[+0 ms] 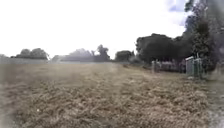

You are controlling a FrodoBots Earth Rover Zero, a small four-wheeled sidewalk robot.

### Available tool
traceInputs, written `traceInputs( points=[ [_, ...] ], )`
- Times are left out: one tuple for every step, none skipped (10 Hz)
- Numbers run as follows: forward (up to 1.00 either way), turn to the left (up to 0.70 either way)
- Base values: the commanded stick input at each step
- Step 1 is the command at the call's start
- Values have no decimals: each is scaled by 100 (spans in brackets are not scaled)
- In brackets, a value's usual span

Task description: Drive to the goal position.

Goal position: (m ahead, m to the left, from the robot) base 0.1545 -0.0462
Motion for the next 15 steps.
traceInputs(
  points=[
    [70,-18],
    [70,-19],
    [70,-20],
    [70,-19],
    [70,-19],
    [70,-20],
    [70,-21],
    [70,-19],
    [70,-11],
    [70,-8],
    [70,-5],
    [70,-3],
    [70,-1],
    [70,0],
    [70,0]
  ],
)
